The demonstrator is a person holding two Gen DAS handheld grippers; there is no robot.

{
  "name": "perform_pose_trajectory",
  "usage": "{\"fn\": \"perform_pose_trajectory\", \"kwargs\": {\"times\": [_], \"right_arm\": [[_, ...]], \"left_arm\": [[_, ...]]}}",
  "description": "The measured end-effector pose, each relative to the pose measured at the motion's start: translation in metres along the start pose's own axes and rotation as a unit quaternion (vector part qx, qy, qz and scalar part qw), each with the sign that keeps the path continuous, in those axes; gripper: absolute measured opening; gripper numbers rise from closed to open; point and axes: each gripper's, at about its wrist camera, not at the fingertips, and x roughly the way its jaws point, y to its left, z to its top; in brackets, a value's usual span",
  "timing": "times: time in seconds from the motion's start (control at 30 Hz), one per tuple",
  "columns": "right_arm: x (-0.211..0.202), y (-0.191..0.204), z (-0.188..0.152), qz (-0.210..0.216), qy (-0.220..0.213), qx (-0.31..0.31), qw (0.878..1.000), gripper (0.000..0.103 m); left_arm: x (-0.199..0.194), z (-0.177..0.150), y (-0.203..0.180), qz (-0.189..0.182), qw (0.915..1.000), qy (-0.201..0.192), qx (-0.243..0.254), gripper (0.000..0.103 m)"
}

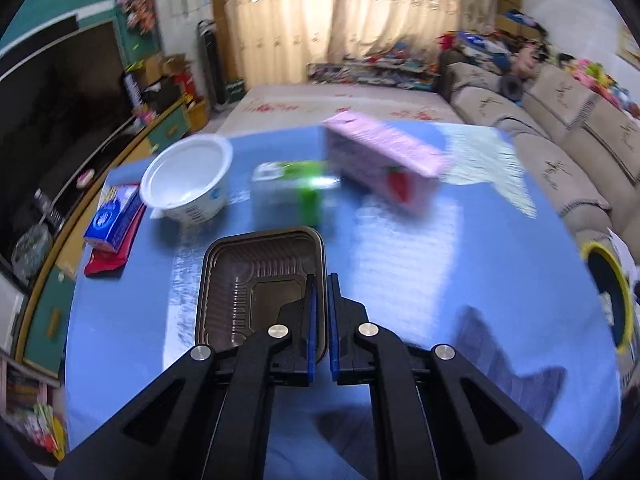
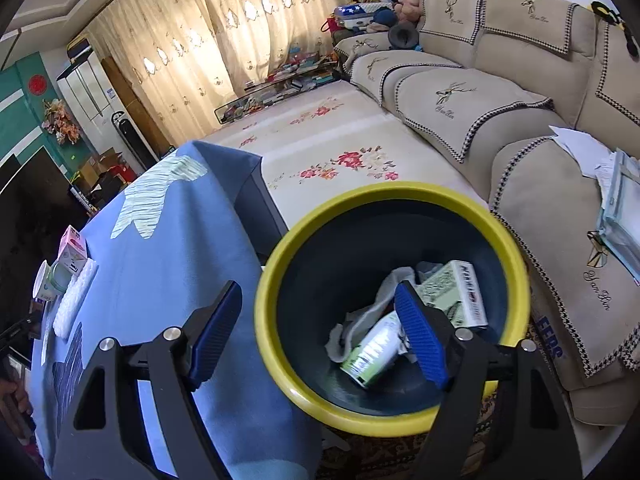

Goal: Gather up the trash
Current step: 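Grasp the brown plastic tray rim with the left tool, then carry the brown tray into the bin and open the left tool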

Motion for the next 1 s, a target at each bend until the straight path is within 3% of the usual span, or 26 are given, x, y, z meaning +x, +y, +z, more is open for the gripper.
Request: {"fn": "perform_pose_trajectory", "kwargs": {"times": [0.13, 0.23, 0.47, 0.67, 0.77, 0.93, 1.0], "right_arm": [[-0.017, -0.015, -0.004, -0.015, -0.012, 0.000, 1.000, 0.075], [-0.030, -0.028, -0.007, -0.028, -0.023, 0.002, 0.999, 0.075], [-0.044, -0.064, -0.017, -0.046, -0.022, 0.017, 0.999, 0.075], [-0.055, -0.102, -0.026, -0.063, -0.022, 0.043, 0.997, 0.075], [-0.060, -0.120, -0.028, -0.069, -0.024, 0.058, 0.996, 0.075], [-0.064, -0.139, -0.032, -0.077, -0.025, 0.075, 0.994, 0.075], [-0.064, -0.144, -0.033, -0.078, -0.023, 0.079, 0.994, 0.075]], "left_arm": [[-0.036, -0.004, -0.060, -0.060, 0.9966, -0.015, 0.054, 0.005], [-0.055, -0.010, -0.122, -0.120, 0.9870, -0.022, 0.105, 0.006], [-0.062, -0.023, -0.270, -0.236, 0.9491, 0.000, 0.208, 0.006], [-0.041, -0.027, -0.363, -0.287, 0.9226, 0.036, 0.255, 0.006], [-0.023, -0.027, -0.404, -0.296, 0.9145, 0.053, 0.271, 0.006], [0.014, -0.024, -0.452, -0.303, 0.9081, 0.091, 0.274, 0.008], [0.027, -0.025, -0.462, -0.299, 0.9095, 0.101, 0.271, 0.018]]}}
